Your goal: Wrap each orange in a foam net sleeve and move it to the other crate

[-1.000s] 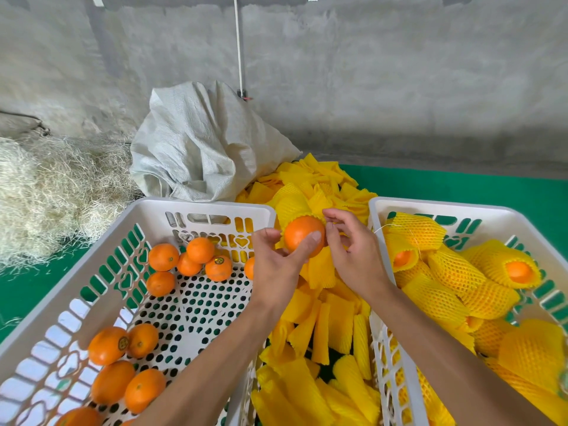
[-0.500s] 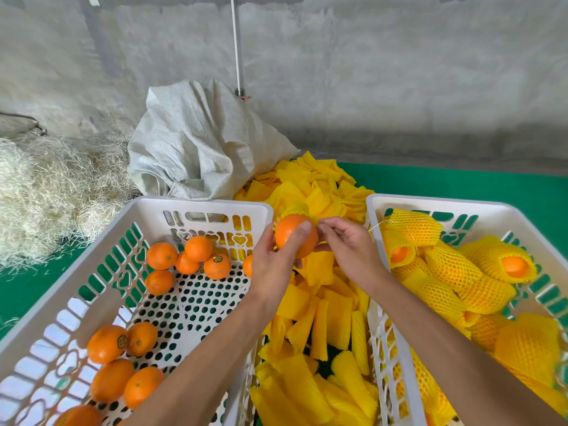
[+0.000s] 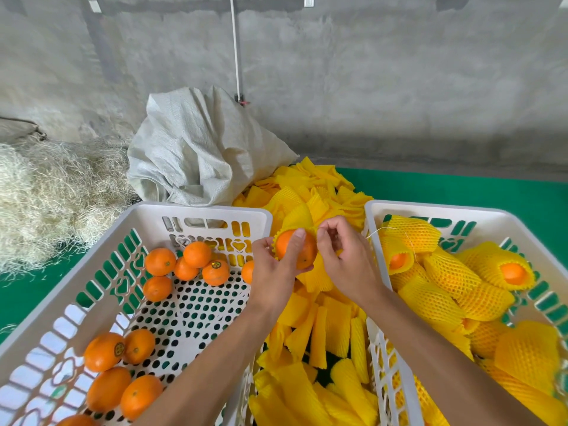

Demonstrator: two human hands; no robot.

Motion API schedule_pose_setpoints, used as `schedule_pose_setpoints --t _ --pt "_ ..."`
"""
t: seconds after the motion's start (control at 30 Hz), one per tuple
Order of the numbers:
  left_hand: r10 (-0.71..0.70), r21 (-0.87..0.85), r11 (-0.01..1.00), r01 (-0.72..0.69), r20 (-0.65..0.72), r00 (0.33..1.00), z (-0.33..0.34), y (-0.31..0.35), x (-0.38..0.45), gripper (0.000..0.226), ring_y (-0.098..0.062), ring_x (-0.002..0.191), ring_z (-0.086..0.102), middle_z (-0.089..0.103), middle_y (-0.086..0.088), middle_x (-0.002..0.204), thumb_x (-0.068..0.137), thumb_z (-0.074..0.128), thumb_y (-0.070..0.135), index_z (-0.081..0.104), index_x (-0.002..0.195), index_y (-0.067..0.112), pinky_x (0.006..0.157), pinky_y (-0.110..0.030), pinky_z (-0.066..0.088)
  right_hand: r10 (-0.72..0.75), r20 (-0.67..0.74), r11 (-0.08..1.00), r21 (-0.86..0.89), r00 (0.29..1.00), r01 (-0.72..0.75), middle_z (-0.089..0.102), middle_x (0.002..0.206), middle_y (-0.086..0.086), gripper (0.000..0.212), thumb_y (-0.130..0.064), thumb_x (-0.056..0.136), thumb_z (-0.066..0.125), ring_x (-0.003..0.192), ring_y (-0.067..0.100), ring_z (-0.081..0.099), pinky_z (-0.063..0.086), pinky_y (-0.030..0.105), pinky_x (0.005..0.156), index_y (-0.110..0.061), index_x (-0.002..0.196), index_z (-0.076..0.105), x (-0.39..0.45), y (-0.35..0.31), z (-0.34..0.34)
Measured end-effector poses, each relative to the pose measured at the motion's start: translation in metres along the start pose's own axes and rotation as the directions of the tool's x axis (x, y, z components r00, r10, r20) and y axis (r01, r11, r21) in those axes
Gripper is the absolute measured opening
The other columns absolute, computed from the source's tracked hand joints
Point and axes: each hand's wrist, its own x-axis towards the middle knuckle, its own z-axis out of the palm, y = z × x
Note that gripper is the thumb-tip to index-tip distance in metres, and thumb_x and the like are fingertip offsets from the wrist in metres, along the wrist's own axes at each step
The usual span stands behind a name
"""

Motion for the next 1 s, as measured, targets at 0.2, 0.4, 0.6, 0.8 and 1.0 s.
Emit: schedule_pose_setpoints --t 0.2,0.4,0.6,0.8,1.0 --pt "-0.055 -0.122 0.991 0.057 0.023 0.998 -0.001 0.005 0.006 0.038 -0.041 0.091 0.077 0.068 -0.019 0.122 0.101 0.056 0.056 0.052 0.13 0.032 0.068 -0.039 0.062 0.104 0.144 0.992 0.063 0.984 -0.114 0.065 0.115 -0.022 0.03 -0.057 0.101 0.051 0.105 0.003 0.065 0.056 0.017 0.075 -0.038 0.12 0.064 0.001 0.006 0.004" --pt "-0.13 -0.206 0.967 0.148 0.099 0.986 -0.002 0.004 0.007 0.065 -0.044 0.102 0.074 0.063 -0.025 0.131 0.084 0.082 0.042 0.049 0.134 0.016 0.075 -0.04 0.06 -0.017 0.113 1.0 0.023 0.993 0.014 0.071 0.109 -0.01 0.027 -0.032 0.106 0.056 0.102 0.003 0.066 0.05 0.012 0.079 -0.017 0.121 0.072 0.004 0.009 0.001" --pt "-0.138 -0.236 0.958 0.163 0.121 0.983 -0.004 0.004 0.006 0.067 -0.041 0.108 0.073 0.057 -0.027 0.138 0.079 0.078 0.018 0.048 0.138 0.004 0.093 -0.048 0.061 0.043 0.122 0.999 -0.02 0.992 -0.041 0.072 0.115 -0.006 0.034 -0.027 0.104 0.059 0.102 0.002 0.068 0.055 0.015 0.082 -0.019 0.137 0.063 0.002 0.008 -0.001" --pt "-0.151 -0.192 0.968 0.159 0.053 0.987 0.0 0.01 0.002 0.073 -0.041 0.096 0.077 0.067 -0.022 0.127 0.082 0.09 0.029 0.048 0.139 0.008 0.086 -0.047 0.064 0.1 0.021 0.995 0.021 0.995 -0.1 0.072 0.1 -0.01 0.023 -0.019 0.101 0.062 0.093 0.001 0.068 0.052 0.012 0.075 -0.019 0.123 0.07 0.002 0.01 0.002" --pt "-0.001 0.097 0.995 0.002 -0.012 1.0 0.003 0.008 -0.005 0.083 -0.024 0.081 0.08 0.078 0.004 0.099 0.061 0.094 0.058 0.046 0.122 0.029 0.079 -0.055 0.064 0.082 -0.201 0.996 0.035 0.976 -0.076 0.069 0.088 -0.007 0.018 -0.023 0.099 0.06 0.083 0.011 0.066 0.057 0.032 0.069 -0.014 0.112 0.069 0.004 0.0 -0.002"
